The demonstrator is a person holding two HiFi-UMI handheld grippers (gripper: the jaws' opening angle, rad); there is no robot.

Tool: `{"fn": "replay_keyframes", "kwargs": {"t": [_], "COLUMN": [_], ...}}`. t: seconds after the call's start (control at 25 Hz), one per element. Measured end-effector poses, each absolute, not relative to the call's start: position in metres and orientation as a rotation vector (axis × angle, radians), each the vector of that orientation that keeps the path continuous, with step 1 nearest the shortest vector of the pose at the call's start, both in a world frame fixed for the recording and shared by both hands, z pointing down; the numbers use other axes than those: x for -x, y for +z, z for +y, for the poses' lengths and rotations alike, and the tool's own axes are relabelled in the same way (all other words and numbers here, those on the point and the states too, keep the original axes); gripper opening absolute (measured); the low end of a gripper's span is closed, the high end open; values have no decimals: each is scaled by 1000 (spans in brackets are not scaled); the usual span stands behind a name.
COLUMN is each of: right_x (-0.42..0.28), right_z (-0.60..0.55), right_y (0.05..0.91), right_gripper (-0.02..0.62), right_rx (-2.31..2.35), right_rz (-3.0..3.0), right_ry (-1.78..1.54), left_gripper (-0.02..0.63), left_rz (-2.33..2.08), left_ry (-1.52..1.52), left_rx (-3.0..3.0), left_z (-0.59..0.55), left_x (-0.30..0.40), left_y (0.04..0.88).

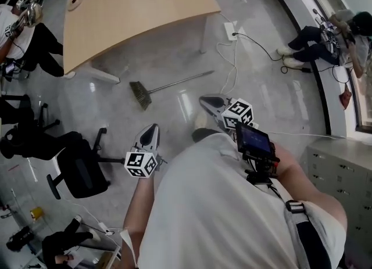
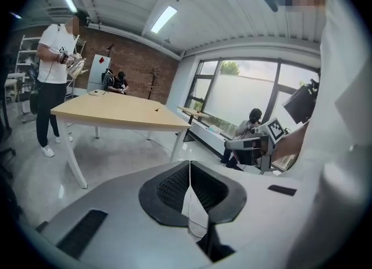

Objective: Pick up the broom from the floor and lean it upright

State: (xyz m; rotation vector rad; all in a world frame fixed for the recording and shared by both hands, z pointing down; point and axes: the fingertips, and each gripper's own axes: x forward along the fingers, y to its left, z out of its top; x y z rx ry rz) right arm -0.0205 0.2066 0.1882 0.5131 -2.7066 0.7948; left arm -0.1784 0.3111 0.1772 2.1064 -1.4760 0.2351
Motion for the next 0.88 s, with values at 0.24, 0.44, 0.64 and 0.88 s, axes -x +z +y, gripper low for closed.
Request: {"fn": "replay_keyframes", "kwargs": {"t": [0.24, 0.44, 0.64, 0.88], "right_x": [30, 12, -9, -17], "right_z": [157, 134, 126, 114], "right_y": [213, 228, 231, 235], "right_gripper": [18, 18, 18, 18], "right_rx": [-561, -652, -773, -898], "right_rz": [-2699, -2670, -2641, -2607], "right_ry": [859, 890, 943, 922], "left_gripper": [11, 11, 11, 11], "left_rz": [-1435, -1352, -1245, -1125], "left_ry": [335, 408, 460, 527], "left_rx": [-2109, -2144, -2209, -2277], "left_z": [254, 218, 188, 159], "left_x": [200, 192, 179, 177], "left_y": [197, 204, 207, 221]}}
